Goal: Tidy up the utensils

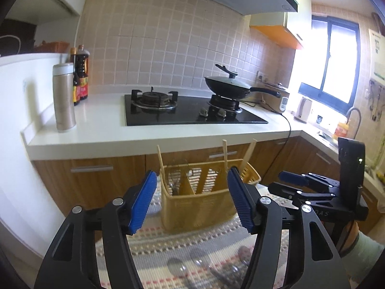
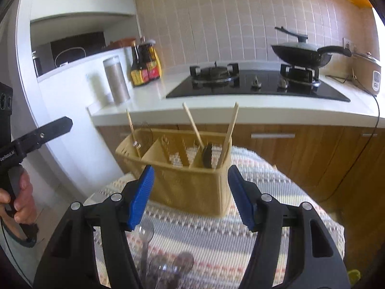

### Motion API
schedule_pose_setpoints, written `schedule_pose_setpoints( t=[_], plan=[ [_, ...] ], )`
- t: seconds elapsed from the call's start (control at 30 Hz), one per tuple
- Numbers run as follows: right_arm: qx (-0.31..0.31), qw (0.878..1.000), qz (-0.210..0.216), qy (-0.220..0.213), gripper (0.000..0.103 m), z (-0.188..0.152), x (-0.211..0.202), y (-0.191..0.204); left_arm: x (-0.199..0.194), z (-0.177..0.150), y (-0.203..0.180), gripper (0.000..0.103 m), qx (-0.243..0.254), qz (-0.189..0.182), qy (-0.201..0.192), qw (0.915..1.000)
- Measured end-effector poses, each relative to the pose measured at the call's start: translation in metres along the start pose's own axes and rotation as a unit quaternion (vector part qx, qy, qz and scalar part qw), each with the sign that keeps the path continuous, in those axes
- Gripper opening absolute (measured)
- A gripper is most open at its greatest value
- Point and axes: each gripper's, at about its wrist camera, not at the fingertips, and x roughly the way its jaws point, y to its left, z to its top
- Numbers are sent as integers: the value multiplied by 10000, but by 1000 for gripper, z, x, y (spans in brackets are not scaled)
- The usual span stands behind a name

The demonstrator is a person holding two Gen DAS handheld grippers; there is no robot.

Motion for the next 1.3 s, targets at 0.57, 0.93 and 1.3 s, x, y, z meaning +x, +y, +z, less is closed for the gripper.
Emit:
schedule_pose_setpoints(
  t=[0.57,0.93,1.3],
  plan=[
    [387,9516,-89,3048,60,-74,74,10,85,-87,18,64,-906,-201,2305,9686],
    [689,9301,-118,3605,49,-100,111,5,147,-125,16,62,-924,54,3042,9481],
    [144,9345,-354,3538,37,-110,128,35,164,-126,-11,51,-524,157,3176,9466]
  ],
)
